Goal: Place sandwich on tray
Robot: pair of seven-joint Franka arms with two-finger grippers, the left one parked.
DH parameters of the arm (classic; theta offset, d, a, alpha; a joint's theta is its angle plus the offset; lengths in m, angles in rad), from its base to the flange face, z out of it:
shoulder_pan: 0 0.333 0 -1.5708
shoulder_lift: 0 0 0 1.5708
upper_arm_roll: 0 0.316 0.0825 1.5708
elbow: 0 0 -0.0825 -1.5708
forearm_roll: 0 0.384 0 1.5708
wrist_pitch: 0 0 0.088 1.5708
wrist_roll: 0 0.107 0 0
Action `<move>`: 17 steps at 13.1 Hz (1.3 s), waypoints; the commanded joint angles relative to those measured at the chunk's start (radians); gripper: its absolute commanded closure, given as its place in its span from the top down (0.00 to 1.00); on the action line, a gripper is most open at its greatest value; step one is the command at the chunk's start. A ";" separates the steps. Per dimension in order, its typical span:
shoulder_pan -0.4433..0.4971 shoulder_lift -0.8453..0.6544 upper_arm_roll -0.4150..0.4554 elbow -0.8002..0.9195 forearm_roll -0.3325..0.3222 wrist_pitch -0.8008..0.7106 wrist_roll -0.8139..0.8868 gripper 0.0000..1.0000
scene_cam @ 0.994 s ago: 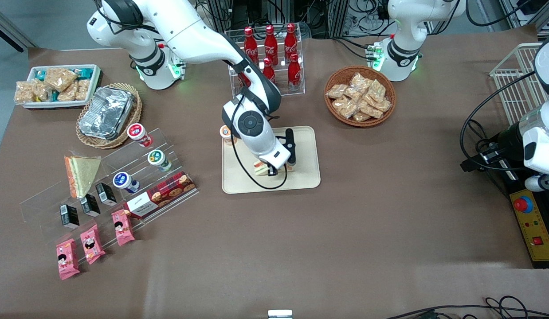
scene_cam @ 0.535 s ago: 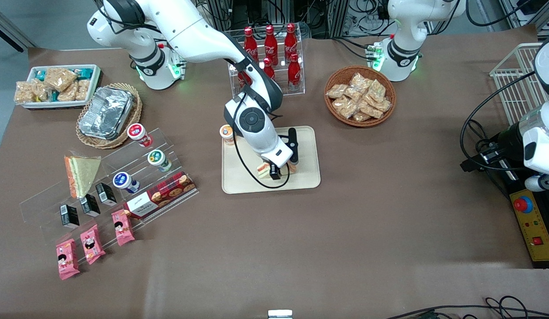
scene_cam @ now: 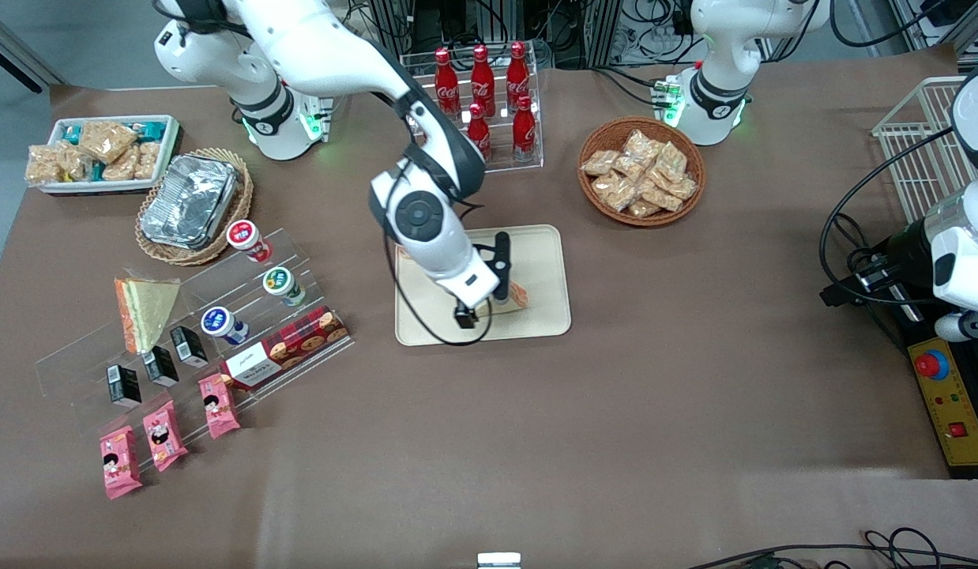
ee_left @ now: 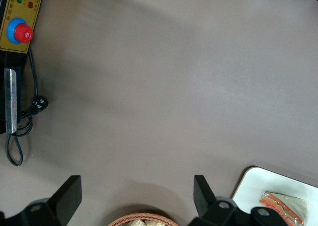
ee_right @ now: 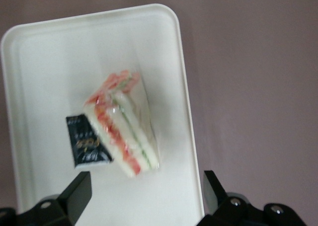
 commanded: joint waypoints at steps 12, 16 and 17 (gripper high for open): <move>-0.118 -0.452 -0.138 -0.011 -0.418 -0.635 0.851 1.00; -0.302 -0.552 -0.127 -0.002 -0.423 -0.728 0.846 1.00; -0.351 -0.564 -0.118 0.006 -0.416 -0.738 0.849 1.00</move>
